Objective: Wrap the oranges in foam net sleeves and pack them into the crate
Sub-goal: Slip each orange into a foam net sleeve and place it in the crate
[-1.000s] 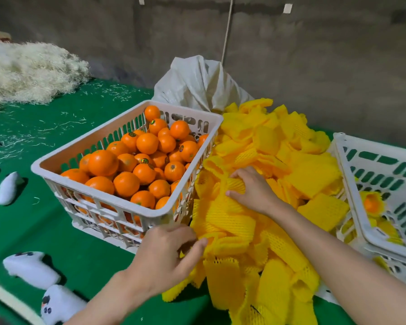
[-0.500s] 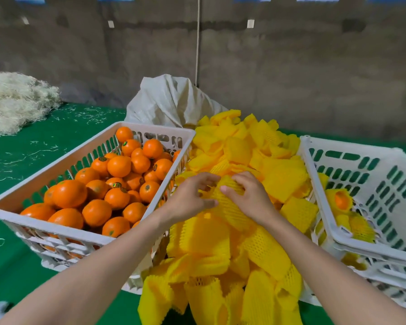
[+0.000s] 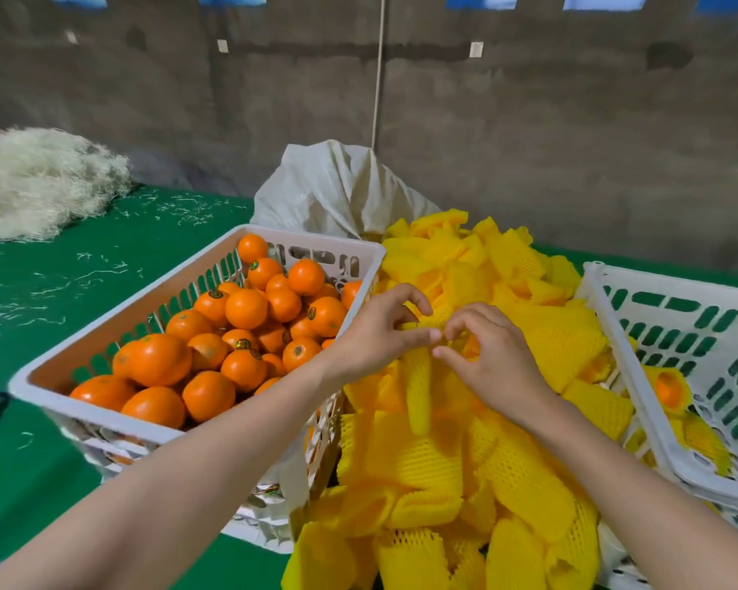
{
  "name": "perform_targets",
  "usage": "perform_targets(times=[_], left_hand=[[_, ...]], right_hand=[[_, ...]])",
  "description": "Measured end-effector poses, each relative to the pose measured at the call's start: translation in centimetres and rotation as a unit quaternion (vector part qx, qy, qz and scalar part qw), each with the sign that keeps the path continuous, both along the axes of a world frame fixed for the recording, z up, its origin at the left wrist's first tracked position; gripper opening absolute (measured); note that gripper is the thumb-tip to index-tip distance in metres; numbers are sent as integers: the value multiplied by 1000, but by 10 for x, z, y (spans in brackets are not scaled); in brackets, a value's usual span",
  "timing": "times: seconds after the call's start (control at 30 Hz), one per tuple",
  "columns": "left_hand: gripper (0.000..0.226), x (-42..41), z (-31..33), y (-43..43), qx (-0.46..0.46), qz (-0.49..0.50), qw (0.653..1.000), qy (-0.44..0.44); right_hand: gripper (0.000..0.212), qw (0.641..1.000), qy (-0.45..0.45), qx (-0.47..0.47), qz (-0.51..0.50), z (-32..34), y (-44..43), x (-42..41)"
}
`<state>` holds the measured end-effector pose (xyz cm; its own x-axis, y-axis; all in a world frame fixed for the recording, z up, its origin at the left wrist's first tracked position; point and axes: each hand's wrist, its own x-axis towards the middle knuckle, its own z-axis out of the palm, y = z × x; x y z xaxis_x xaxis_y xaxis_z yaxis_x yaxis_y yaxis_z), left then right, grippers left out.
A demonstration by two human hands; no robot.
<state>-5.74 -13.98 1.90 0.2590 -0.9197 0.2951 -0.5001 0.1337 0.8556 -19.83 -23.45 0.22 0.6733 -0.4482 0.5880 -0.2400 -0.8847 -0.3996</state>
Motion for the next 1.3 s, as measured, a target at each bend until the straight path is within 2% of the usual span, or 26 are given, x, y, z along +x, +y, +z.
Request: perform_targets(times=[0.07, 0.13, 0.2, 0.27, 0.33, 0.37, 0.4, 0.47, 0.53, 0.6, 0.73, 0.83, 0.87, 0.93, 0.97, 1.03, 1.07, 1.1, 1.13, 1.2, 1.3], left_hand=[[9, 12, 7, 4, 7, -9, 1000, -8], [21, 34, 17, 10, 45, -14, 999, 1], [31, 64, 21, 14, 68, 8, 997, 25], [32, 93, 18, 17, 67, 60, 996, 24], [21, 122, 3, 15, 85, 127, 986, -62], [13, 134, -7, 14, 139, 149, 970, -134], [25, 142, -17, 13, 215, 155, 944, -197], [52, 154, -43, 13, 356, 116, 890, -260], [59, 158, -67, 15, 417, 83, 851, -309], [69, 161, -88, 15, 431, 80, 825, -357], [81, 165, -109, 9, 420, 111, 815, -383], [81, 165, -106, 6, 402, 143, 840, -335], [80, 165, -102, 7, 387, 157, 856, -306], [74, 163, -88, 9, 319, 192, 902, -220], [67, 160, -79, 11, 272, 200, 929, -151], [49, 149, -56, 16, 154, 170, 970, 80], [48, 140, -44, 19, 101, 130, 966, 201], [51, 130, -33, 22, 60, 88, 953, 283], [56, 119, -24, 24, 33, 49, 945, 320], [67, 95, -10, 23, 16, -5, 945, 327], [67, 55, 0, 16, 35, -30, 933, 356]], right_hand=[[21, 1000, -19, -16, -18, 6, 2, 6], [18, 999, -37, 0, 0, 16, 2, 15], [22, 992, -46, 114, 39, 25, 2, 24], [26, 968, -46, 236, 68, 28, 1, 33], [20, 943, -63, 317, 73, 28, 0, 37], [16, 927, -76, 359, 74, 27, -1, 39], [16, 909, -87, 401, 74, 25, -2, 40], [14, 881, -87, 459, 75, 22, -5, 39], [8, 879, -65, 466, 80, 21, -8, 37], [9, 891, -45, 444, 83, 20, -11, 32], [12, 919, 20, 373, 125, 20, -8, 24], [18, 944, 50, 309, 101, 16, -6, 22], [21, 943, 33, 318, 92, 16, -5, 21], [25, 915, -29, 390, 99, 18, -4, 16], [27, 896, -55, 427, 106, 19, -4, 13], [33, 871, -95, 472, 98, 20, -5, 6], [35, 859, -117, 492, 86, 18, -6, 4], [36, 843, -138, 514, 74, 17, -7, 1], [36, 827, -155, 536, 68, 16, -5, 0], [35, 804, -175, 564, 79, 18, -2, -2], [18, 809, -186, 550, 92, 22, 3, -9]])
